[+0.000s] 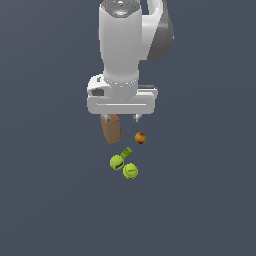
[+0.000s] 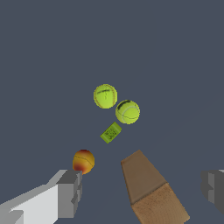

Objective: Pick up a designated object from a clutter of objects.

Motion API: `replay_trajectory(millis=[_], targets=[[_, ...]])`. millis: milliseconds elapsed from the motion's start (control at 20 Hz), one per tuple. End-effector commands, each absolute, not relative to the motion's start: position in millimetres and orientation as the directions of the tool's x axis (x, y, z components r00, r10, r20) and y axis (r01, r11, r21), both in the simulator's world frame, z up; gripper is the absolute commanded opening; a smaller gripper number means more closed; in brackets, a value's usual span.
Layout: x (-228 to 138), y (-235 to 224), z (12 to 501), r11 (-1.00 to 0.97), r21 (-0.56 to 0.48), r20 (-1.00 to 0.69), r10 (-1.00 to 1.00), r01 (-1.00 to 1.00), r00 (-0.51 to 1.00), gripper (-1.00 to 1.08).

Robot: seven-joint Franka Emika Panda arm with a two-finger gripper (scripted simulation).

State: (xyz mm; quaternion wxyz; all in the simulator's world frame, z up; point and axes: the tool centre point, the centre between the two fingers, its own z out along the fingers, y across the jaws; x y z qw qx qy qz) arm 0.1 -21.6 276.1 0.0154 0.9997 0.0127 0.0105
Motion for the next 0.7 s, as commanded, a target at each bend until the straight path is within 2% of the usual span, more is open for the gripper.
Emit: replay_trajectory(millis=[0, 650], targets=[[-2, -14, 260, -0.999, 0.03, 0.019, 0.03, 0.029, 0.999, 1.0], [-44, 39, 145, -0.998, 0.014, 0.008, 0.055, 0.055, 0.998, 1.0]])
